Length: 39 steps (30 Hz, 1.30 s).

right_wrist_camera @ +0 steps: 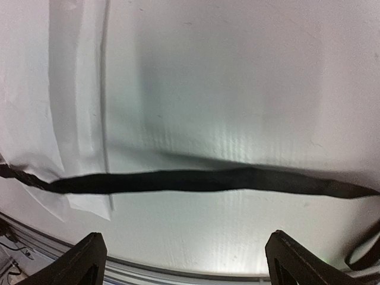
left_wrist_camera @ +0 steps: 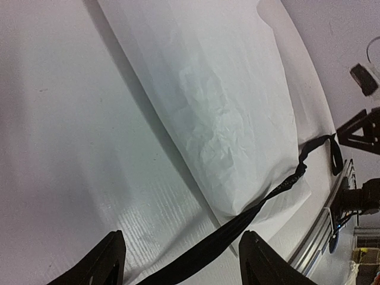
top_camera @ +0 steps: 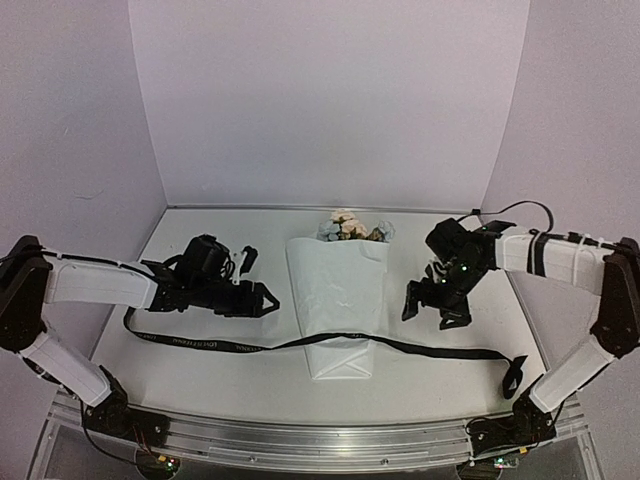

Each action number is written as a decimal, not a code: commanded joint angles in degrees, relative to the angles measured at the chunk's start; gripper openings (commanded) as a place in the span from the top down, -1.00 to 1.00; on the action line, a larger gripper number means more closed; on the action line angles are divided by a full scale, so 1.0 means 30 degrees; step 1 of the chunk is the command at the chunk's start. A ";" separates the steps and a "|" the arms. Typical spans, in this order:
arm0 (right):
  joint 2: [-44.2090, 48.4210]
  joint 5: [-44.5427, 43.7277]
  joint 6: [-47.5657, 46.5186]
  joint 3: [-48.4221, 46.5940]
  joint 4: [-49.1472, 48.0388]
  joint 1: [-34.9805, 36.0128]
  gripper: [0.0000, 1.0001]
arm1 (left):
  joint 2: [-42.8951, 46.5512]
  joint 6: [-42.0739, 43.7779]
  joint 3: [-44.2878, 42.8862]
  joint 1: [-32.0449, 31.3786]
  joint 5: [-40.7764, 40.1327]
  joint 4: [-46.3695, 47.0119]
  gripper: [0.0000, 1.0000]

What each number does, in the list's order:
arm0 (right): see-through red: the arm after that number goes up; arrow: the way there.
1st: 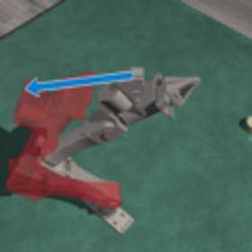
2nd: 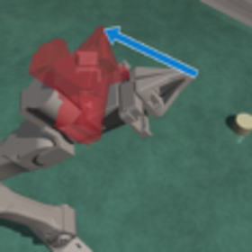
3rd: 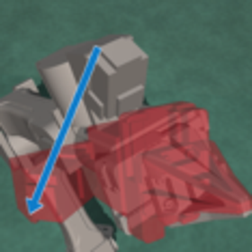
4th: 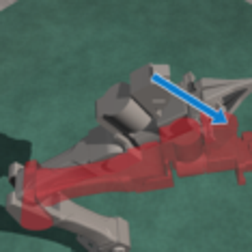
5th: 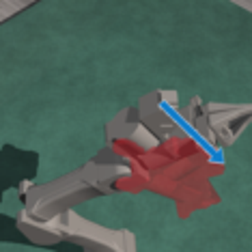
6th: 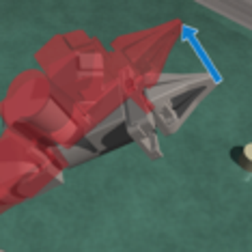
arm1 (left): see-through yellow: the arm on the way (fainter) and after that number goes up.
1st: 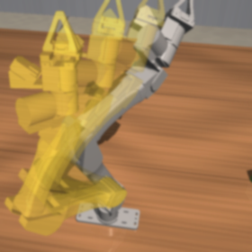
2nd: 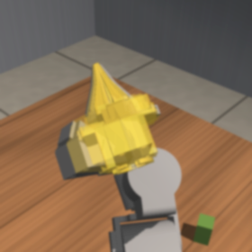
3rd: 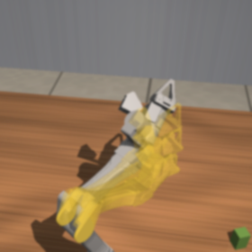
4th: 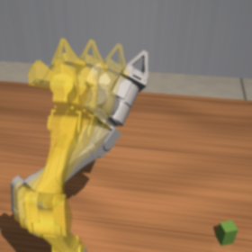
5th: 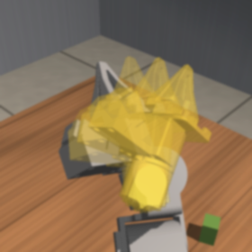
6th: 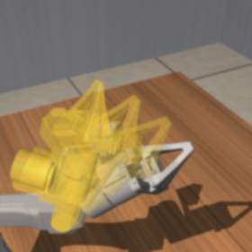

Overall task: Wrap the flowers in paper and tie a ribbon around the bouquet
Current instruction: Pick up the folded bouquet from the center of the board.

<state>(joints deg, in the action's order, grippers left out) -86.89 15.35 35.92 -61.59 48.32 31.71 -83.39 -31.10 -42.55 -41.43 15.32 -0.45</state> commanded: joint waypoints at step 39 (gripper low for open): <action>-0.7908 0.1836 0.7476 -0.1449 -1.2303 0.1587 0.71 | -0.5203 0.0875 -0.2193 -0.3725 0.3721 0.3286 0.50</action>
<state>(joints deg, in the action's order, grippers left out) -110.15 21.34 56.44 -64.62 12.91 36.16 -99.39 -28.62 -46.92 -52.20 27.04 7.60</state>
